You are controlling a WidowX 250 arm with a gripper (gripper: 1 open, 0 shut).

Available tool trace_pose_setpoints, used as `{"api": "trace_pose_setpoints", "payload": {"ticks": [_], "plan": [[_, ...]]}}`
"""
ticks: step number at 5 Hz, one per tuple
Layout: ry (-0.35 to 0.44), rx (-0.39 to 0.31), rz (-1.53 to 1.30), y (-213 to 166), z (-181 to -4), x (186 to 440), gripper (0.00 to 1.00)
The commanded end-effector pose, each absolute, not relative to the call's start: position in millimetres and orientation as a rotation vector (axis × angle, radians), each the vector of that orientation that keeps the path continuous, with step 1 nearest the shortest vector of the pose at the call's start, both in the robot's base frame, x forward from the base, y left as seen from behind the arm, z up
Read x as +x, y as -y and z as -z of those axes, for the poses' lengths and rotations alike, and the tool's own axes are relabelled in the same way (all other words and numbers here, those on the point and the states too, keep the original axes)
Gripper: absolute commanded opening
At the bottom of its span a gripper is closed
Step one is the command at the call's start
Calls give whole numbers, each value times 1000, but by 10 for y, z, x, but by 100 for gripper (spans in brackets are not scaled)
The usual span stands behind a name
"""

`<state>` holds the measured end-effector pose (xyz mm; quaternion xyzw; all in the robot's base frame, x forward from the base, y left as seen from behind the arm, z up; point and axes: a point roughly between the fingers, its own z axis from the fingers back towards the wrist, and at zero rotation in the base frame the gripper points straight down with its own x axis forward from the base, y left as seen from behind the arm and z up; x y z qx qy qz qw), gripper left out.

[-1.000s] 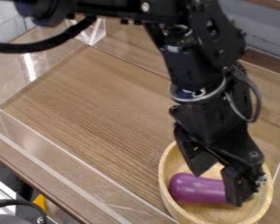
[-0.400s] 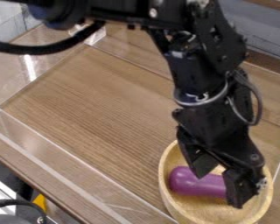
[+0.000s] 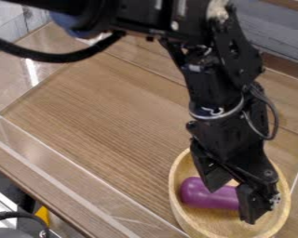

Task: Put the purple eggplant in the brown bowl

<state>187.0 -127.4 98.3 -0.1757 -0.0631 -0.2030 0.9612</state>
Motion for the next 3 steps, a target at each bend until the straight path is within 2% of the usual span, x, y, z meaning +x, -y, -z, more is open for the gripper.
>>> {"api": "trace_pose_setpoints", "payload": {"ticks": [1,3], "plan": [[148,-351,426,1279,-960,1935,100],[142,-327,435,1287,-842,1997,100]]}}
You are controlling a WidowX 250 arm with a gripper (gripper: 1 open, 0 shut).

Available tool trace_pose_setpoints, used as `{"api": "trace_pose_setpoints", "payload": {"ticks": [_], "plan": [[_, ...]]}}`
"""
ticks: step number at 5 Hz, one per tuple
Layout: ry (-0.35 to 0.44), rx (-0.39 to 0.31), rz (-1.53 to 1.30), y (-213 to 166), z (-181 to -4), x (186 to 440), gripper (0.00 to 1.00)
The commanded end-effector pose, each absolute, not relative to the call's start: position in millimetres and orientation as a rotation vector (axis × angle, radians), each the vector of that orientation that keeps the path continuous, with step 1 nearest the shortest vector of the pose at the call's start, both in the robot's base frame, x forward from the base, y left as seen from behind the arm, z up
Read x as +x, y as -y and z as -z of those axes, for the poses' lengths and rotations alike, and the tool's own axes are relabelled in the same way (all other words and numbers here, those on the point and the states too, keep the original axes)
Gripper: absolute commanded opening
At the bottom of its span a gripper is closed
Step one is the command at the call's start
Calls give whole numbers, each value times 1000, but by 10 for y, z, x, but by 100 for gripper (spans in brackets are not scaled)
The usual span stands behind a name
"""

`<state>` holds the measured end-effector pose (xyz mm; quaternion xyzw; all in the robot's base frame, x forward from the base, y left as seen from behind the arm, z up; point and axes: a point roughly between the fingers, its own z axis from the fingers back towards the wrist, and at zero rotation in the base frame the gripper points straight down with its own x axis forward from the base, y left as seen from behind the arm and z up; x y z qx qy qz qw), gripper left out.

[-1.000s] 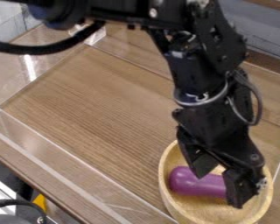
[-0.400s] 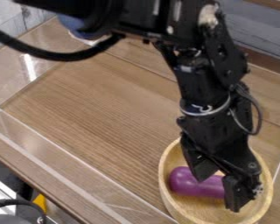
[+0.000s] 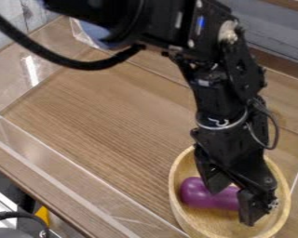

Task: Put the purple eggplant in the brown bowl

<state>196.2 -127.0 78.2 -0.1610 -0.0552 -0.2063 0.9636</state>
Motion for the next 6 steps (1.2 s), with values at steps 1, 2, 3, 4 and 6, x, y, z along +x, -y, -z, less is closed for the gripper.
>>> {"api": "trace_pose_setpoints", "payload": {"ticks": [1,2,3,4,6], "plan": [[140,-315,434,1288,-807,2030,100],[141,-306,431,1285,-788,2059,100],[141,-301,427,1282,-765,2080,100],[142,-297,423,1278,-751,2097,0],[154,-291,415,1258,-835,2103,100]]}}
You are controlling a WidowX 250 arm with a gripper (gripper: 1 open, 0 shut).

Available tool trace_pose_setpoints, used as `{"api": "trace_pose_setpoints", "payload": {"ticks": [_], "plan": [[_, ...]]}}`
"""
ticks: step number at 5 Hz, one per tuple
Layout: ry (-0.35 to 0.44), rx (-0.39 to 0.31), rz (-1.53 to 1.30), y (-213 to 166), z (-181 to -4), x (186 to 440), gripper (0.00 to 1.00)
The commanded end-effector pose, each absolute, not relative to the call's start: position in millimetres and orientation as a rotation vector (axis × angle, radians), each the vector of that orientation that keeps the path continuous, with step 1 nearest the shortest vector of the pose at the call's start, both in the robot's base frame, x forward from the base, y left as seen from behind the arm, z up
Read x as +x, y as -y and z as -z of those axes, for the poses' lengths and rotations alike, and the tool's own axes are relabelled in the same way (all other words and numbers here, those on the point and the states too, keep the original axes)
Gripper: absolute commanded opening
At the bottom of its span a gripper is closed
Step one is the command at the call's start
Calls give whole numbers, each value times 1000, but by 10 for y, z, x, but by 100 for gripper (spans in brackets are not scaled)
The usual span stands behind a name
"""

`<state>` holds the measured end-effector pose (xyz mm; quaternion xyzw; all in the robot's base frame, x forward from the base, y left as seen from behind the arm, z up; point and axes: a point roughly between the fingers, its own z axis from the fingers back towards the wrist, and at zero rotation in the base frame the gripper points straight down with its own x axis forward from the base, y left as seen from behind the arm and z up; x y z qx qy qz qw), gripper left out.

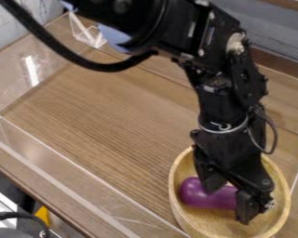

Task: Put the purple eggplant in the brown bowl

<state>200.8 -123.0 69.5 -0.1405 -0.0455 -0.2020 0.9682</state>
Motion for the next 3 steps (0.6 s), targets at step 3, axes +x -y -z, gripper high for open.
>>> {"api": "trace_pose_setpoints", "payload": {"ticks": [3], "plan": [[145,-277,405,1262,-702,2126,100]]}}
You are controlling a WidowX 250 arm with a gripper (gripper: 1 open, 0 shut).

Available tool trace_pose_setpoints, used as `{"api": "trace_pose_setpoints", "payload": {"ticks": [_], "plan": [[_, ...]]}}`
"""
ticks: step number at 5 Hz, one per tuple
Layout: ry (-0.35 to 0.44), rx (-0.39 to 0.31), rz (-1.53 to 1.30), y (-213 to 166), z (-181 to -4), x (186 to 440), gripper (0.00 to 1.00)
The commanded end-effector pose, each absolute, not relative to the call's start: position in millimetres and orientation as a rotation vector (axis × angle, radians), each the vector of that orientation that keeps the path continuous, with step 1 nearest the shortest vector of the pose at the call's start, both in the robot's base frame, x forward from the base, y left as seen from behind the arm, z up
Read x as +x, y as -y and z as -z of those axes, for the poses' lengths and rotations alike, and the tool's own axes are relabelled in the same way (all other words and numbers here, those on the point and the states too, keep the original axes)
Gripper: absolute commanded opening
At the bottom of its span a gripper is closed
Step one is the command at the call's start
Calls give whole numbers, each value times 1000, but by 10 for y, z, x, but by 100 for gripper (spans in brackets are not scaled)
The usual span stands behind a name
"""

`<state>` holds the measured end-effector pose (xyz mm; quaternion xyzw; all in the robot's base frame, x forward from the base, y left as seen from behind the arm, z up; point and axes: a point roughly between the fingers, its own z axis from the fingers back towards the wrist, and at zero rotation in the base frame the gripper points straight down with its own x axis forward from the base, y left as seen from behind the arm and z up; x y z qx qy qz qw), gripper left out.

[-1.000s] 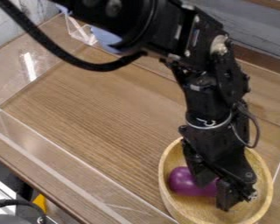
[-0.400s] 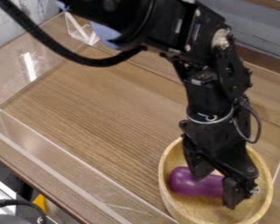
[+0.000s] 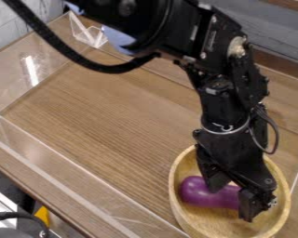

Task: Put the purple eggplant in the brown bowl

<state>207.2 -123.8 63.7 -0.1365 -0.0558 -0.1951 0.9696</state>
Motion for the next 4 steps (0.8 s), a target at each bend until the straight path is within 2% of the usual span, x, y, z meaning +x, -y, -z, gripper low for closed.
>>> {"api": "trace_pose_setpoints", "payload": {"ticks": [1,4], "plan": [[144,-273,400,1260,-676,2132,100],[151,-263,386,1249,-658,2161,100]]}}
